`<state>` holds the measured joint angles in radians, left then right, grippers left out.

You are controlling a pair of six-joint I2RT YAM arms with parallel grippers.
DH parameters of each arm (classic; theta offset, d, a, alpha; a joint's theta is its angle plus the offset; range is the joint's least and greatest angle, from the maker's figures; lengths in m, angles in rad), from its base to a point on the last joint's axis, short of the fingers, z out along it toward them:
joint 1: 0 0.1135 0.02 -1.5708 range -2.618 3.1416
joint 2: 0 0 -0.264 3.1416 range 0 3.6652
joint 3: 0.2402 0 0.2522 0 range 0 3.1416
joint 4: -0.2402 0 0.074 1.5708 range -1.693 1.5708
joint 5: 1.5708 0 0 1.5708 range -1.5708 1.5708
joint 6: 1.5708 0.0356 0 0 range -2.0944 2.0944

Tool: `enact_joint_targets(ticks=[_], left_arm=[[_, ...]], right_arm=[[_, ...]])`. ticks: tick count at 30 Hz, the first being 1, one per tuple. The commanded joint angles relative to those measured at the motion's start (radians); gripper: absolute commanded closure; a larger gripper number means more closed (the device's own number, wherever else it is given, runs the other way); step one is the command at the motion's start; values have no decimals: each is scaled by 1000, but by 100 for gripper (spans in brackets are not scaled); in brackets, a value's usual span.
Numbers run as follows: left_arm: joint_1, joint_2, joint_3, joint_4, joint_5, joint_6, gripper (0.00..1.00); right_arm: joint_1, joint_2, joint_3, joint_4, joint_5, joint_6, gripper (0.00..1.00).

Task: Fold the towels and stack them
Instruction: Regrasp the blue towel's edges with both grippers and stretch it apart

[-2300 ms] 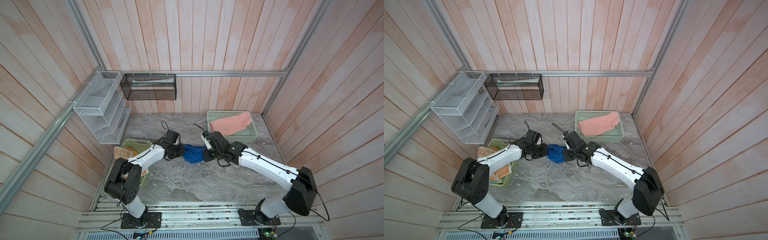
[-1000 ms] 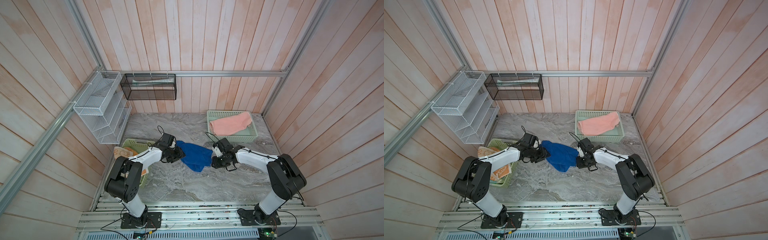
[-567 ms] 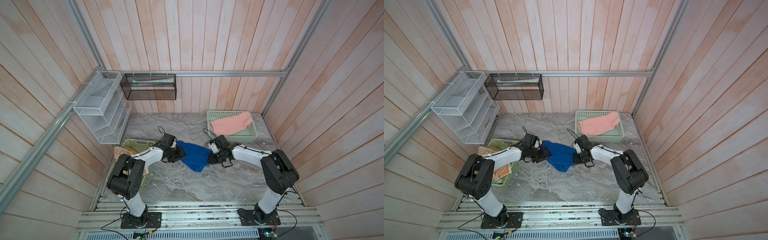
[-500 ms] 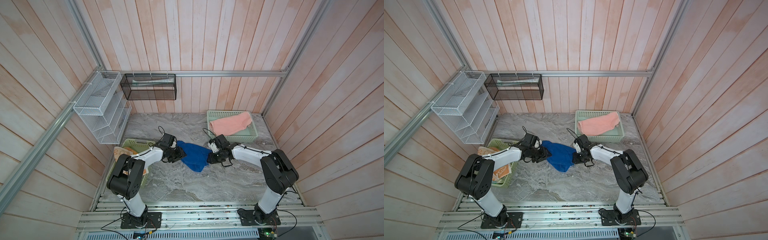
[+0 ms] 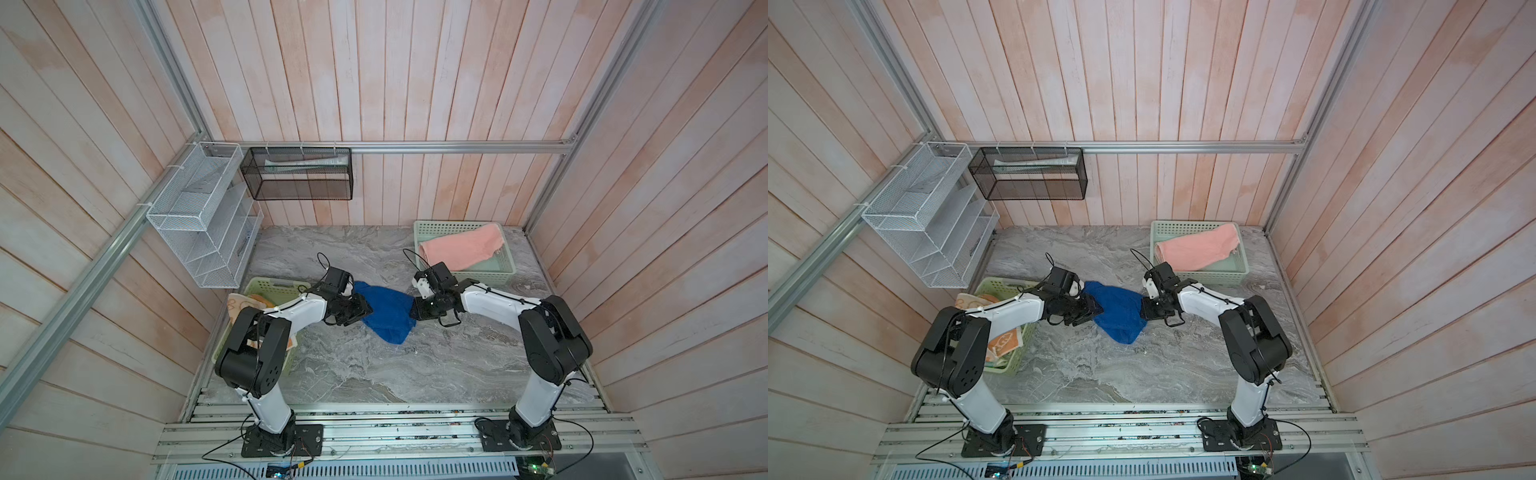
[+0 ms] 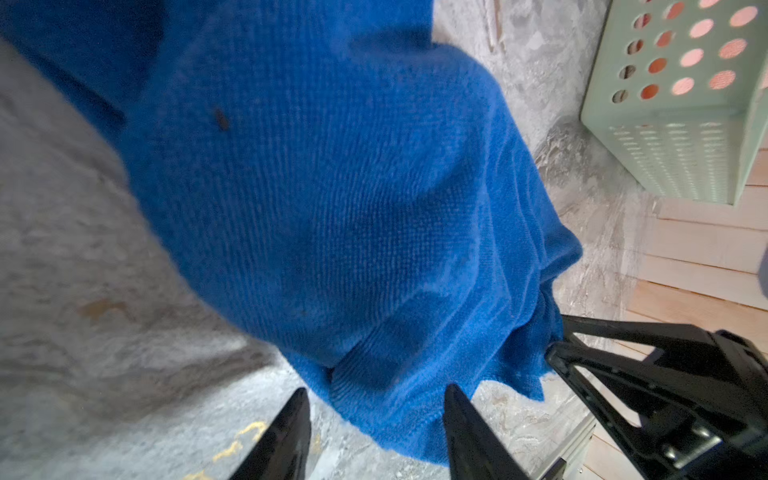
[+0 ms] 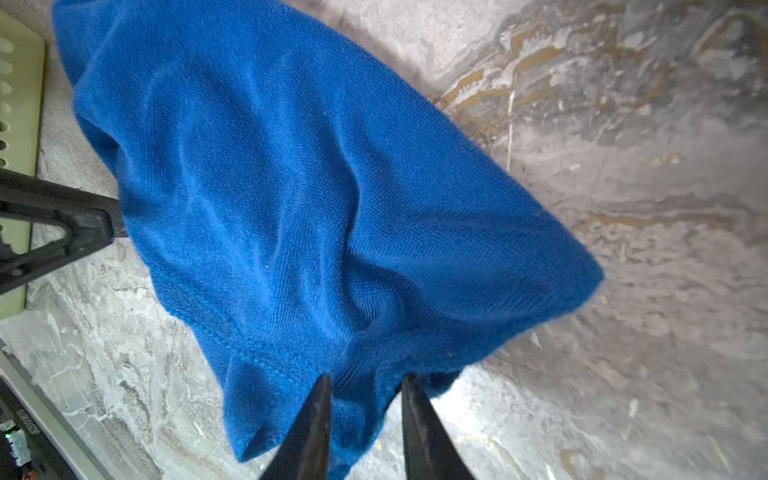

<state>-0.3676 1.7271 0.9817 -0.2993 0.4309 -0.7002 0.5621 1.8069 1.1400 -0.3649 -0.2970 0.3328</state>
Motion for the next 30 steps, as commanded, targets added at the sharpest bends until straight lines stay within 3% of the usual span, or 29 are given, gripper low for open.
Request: enact_joint_targets(ticks=[1,6,13,30], left_arm=[[0,-11,22,-7,-9,19,47],[1,-15,18,-15,-16,27,47],[15,-22,8,-15,-24,22,46],[32,-192,36,-75,-66,62,45]], right_arm=[[11,32,32,-30,-9,-11,70],[27,51,29,-47,-7,-12,73],[35,12,40,-50,13,3,100],[37,-361,110,-211,99,58,100]])
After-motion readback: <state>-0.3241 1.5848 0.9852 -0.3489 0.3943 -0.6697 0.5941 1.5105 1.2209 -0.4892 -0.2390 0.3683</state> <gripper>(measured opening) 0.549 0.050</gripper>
